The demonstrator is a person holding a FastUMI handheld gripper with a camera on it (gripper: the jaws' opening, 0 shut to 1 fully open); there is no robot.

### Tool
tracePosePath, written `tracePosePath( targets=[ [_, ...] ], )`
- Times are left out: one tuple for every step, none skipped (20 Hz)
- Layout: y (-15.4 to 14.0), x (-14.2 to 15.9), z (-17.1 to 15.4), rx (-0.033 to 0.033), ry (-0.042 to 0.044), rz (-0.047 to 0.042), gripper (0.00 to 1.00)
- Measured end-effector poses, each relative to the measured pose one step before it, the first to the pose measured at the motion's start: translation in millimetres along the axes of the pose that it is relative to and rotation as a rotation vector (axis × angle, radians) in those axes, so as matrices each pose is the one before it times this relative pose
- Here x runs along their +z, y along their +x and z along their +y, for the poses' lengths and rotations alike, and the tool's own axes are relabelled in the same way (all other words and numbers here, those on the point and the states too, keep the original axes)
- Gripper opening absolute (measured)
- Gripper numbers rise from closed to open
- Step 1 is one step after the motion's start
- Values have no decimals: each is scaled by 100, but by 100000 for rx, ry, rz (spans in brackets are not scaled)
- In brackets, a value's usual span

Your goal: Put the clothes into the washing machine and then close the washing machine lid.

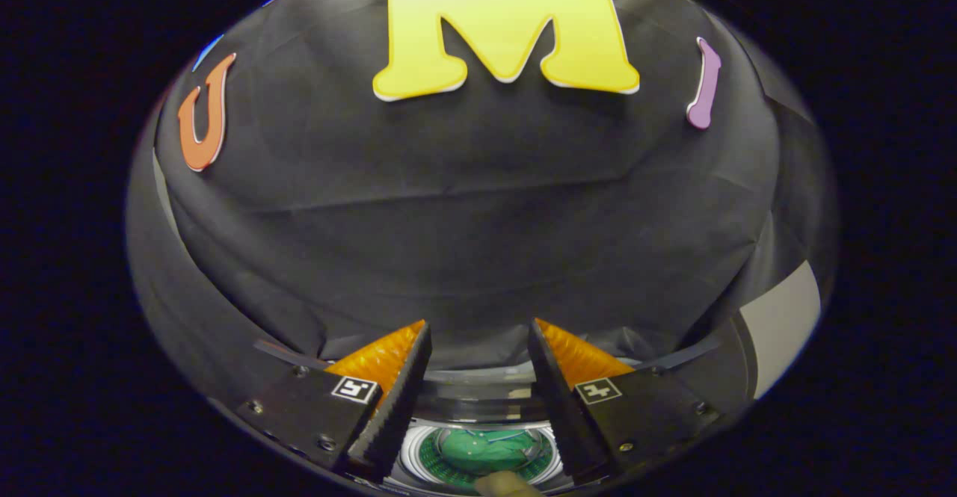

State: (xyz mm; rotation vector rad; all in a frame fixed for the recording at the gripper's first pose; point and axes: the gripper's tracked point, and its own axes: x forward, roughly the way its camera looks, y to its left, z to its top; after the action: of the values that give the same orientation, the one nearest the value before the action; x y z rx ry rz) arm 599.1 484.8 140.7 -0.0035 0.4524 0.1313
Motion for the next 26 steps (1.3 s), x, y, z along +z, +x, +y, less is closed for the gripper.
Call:
tracePosePath(
  targets=[
    [-116,76,104,-459,780,-997,83],
    [-86,-197,29,161,149,31,84],
    [-151,-69,-41,132,211,-392,84],
    [-53,54,-40,139,-401,-762,84],
    [-180,-55,-2,138,-413,-1121,84],
    [-384,-241,94,235,-328,-1239,84],
    [-286,-153,31,327,-311,-1383,85],
    [-296,-112,38,246,-398,-989,85],
    [-163,-140,4,217,-143,-712,85],
    [-196,-83,-70,291,-163,-545,85],
    [-238,-112,-15,286,-428,-383,85],
    [-268,-222,27,181,-356,-404,85],
    [-242,-127,1,154,-198,-625,85],
    [-270,-174,-9,166,-243,-568,85],
    [-476,-264,31,110,-276,-593,85],
    [-517,-260,0,137,-170,-691,85],
    [-491,-428,-77,183,-130,-1105,85],
    [-504,-283,64,176,-407,-1262,85],
    [-237,-328,6,116,-357,-1244,85],
    [-281,-324,-38,270,-125,-976,85],
    [-373,-275,57,341,-169,-593,85],
    [-321,-398,42,333,69,-221,85],
    [-386,-218,44,259,253,-263,85],
    [-257,-353,-12,192,128,-287,85],
    [-307,-236,39,133,-16,-268,85],
    [-308,-317,42,149,-253,-353,85]
  ],
)
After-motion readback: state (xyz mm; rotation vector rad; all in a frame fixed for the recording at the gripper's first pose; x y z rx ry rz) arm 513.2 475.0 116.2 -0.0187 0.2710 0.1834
